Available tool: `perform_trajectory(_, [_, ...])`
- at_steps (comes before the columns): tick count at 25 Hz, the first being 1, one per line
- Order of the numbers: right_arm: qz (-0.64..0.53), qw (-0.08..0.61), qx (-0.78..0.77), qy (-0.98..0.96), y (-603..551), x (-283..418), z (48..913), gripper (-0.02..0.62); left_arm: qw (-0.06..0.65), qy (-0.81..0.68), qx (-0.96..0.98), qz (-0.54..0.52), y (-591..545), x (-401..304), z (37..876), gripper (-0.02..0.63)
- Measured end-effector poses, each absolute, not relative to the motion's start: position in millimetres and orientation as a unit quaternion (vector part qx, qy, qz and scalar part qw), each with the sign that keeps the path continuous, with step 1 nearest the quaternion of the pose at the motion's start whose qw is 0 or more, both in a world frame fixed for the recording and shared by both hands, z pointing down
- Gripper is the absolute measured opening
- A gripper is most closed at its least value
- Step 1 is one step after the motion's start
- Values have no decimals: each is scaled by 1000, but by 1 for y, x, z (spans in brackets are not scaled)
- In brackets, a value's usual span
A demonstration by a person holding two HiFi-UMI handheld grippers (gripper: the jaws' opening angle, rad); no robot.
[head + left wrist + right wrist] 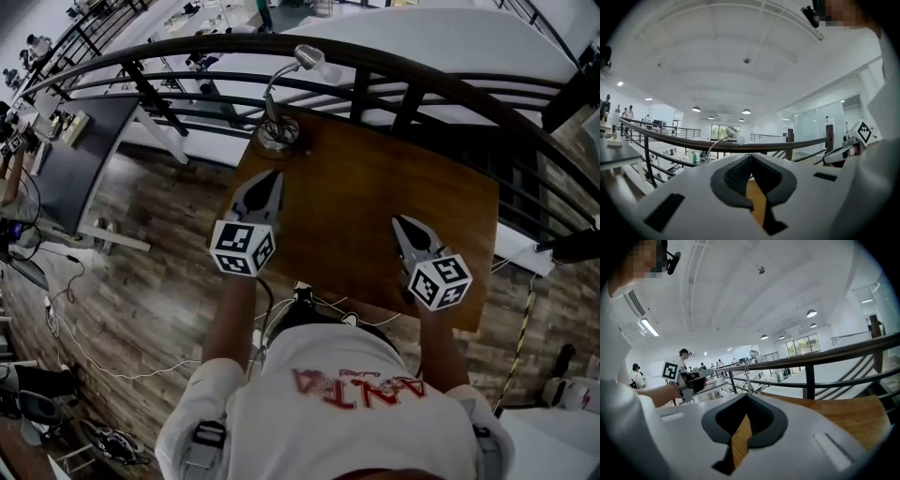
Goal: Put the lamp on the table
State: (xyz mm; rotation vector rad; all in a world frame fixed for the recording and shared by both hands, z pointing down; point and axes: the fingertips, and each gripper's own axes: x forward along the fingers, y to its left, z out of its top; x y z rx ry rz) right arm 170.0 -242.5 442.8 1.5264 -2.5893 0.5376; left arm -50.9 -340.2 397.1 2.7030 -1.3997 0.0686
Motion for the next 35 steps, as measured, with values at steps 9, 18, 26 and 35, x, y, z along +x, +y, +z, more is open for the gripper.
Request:
perform_trajectory(9, [134,19,502,-854,-209,198,404,2,54,-484,874,-4,-271,-49,349,9])
perform_trajectory(18, [111,-8,507,-855,-188,213,379,2,44,-450,892,-26,-239,-15,330,9])
perform_trajectory(26, [73,4,521,-851,-182,230,367,2,36,-431,902,-13,-234,16,333,9])
perform_trajectory(35, [82,2,518,-852,-184,234,371,2,39,-428,903,-1,-238,23,334,9])
